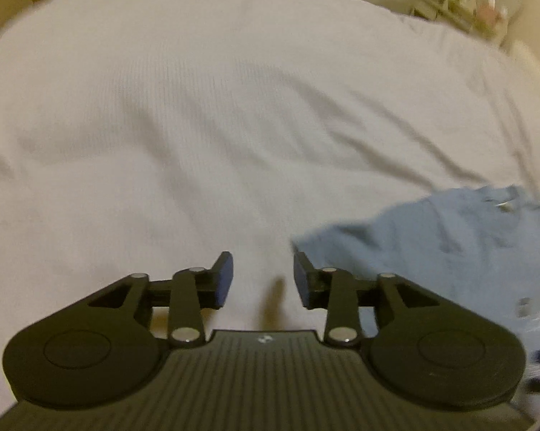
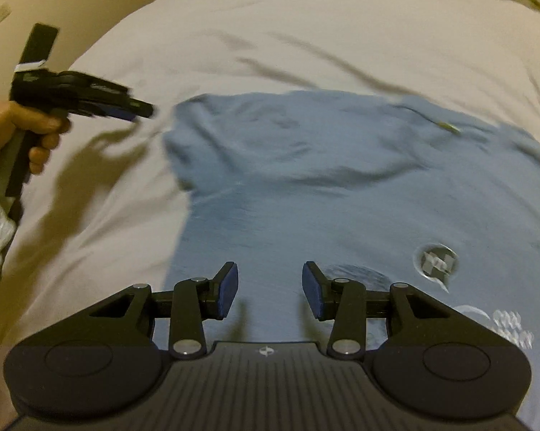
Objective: Fold clothes
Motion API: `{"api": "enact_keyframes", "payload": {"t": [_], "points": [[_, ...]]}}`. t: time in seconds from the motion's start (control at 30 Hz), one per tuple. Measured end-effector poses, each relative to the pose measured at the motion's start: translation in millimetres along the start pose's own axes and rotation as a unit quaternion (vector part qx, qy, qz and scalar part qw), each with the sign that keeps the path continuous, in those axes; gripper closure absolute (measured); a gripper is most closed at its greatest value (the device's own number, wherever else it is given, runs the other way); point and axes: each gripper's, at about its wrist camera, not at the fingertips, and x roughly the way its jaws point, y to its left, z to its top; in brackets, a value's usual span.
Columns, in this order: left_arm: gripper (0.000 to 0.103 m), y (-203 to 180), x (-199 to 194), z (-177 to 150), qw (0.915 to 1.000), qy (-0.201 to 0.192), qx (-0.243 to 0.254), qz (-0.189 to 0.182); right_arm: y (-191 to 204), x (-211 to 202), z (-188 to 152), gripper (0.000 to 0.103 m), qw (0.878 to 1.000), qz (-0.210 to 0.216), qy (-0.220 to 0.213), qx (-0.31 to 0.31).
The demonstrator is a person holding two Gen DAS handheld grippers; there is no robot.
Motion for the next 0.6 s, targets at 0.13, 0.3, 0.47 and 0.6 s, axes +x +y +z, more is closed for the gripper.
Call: {"api": "enact_keyframes", "payload": {"t": [0.13, 0.3, 0.47, 0.6], "points": [[0.063, -7, 15, -29, 0.9972, 0.025, -0.04, -0.058, 41, 20, 14, 0.06, 0.993, -0.006, -0.008, -0.12], [0.081, 0, 35, -21, 0.9921, 0.018, -0.077, -0.098, 93, 47, 29, 0.06, 0.961, -0.026, -0.024, -0.276], [0.103, 9, 28, 0, 0.9929, -0.011, -0.073, -0.093, 128, 98, 32, 0.06, 0.894, -0.105, -0.018, -0.436], [0.103, 13, 16, 5, 0.9936, -0.025, -0.061, -0.091, 137, 121, 26, 0.062, 0.857, -0.124, -0.025, -0.5]]}}
